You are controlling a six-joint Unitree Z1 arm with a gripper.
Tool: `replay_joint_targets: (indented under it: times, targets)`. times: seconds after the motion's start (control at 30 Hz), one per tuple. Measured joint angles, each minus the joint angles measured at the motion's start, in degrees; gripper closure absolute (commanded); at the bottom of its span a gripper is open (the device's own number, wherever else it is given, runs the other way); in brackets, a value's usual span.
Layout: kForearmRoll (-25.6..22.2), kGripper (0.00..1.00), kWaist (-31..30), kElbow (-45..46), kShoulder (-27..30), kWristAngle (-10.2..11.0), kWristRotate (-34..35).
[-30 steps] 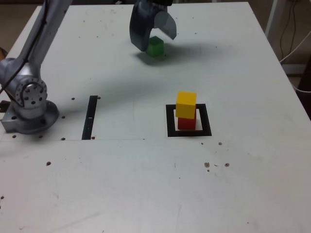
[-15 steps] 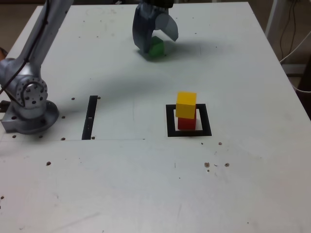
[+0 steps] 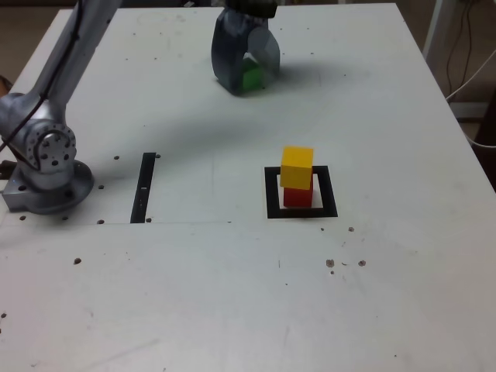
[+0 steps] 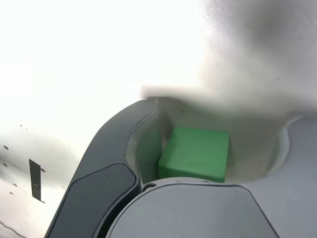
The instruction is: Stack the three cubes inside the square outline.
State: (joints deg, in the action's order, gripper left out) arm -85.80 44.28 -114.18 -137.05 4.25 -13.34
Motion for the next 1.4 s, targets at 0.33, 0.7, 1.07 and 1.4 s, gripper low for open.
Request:
replay_joint_targets:
  times: [0.33,0.7,1.07,1.4]
  targets:
    - [0.8,0.7,0.0,-1.24,0.0,0.84,-0.21]
    - [-0.12,0.71,0.0,-2.29,0.02,0.8,-0.37]
    - [-1.14,0.71,-0.02,-2.3,1.89,0.47,-0.52]
    - [-3.31,0.71,-2.22,-1.63,5.82,-0.02,-0.64]
